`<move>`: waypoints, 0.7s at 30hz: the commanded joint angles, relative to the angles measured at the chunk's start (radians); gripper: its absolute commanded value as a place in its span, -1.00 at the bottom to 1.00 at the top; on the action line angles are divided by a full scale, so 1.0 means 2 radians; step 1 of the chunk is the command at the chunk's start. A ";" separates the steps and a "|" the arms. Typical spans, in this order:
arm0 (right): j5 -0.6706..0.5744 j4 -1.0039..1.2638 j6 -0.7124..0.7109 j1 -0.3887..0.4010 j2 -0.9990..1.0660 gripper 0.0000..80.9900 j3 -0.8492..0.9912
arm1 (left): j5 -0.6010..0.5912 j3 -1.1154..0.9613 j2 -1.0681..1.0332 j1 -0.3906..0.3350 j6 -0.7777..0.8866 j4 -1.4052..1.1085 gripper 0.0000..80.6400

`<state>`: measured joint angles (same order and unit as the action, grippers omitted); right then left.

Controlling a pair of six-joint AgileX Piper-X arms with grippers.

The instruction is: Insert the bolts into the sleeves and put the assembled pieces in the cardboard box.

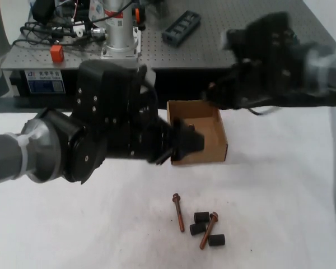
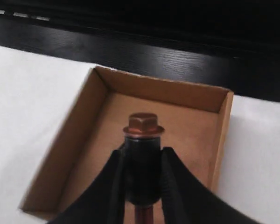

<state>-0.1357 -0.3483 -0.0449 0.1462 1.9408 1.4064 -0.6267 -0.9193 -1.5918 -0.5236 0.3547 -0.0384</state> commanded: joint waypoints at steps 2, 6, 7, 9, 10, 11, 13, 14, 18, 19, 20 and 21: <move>0.007 -0.068 -0.014 0.013 0.069 -0.94 0.088 | 0.023 -0.003 0.008 0.000 -0.032 0.046 0.18; 0.021 -0.106 -0.008 0.019 0.119 -0.97 0.138 | 0.024 -0.003 0.008 0.000 -0.035 0.060 0.18; 0.020 -0.112 -0.008 0.019 0.125 -0.96 0.143 | 0.024 -0.003 0.008 0.000 -0.035 0.062 0.18; 0.017 -0.115 -0.008 0.019 0.128 -0.70 0.144 | 0.024 -0.003 0.008 0.000 -0.035 0.064 0.18; 0.017 -0.115 -0.008 0.019 0.127 -0.51 0.144 | 0.024 -0.003 0.008 0.000 -0.035 0.064 0.18; 0.017 -0.115 -0.008 0.019 0.123 -0.34 0.144 | 0.024 -0.003 0.008 0.000 -0.035 0.064 0.18; 0.016 -0.110 -0.008 0.015 0.111 -0.01 0.144 | 0.024 -0.003 0.008 0.000 -0.035 0.064 0.18; 0.016 -0.109 -0.008 0.013 0.101 0.04 0.144 | 0.024 -0.003 0.008 0.000 -0.035 0.065 0.18; -0.028 -0.143 -0.008 0.001 0.036 -0.15 0.141 | 0.024 -0.003 0.008 0.000 -0.035 0.068 0.18; -0.038 -0.163 -0.008 -0.001 0.013 -0.18 0.135 | 0.024 -0.003 0.008 0.000 -0.035 0.069 0.18; -0.042 -0.181 -0.010 -0.003 -0.011 -0.18 0.125 | 0.024 -0.003 0.008 0.000 -0.035 0.071 0.18; -0.042 -0.198 -0.012 -0.004 -0.032 -0.18 0.113 | 0.024 -0.003 0.008 0.000 -0.035 0.071 0.18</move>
<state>-0.1914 -0.7185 -0.0614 0.1403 1.8691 1.5959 -0.5848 -0.9193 -1.5918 -0.5236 0.2966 0.1024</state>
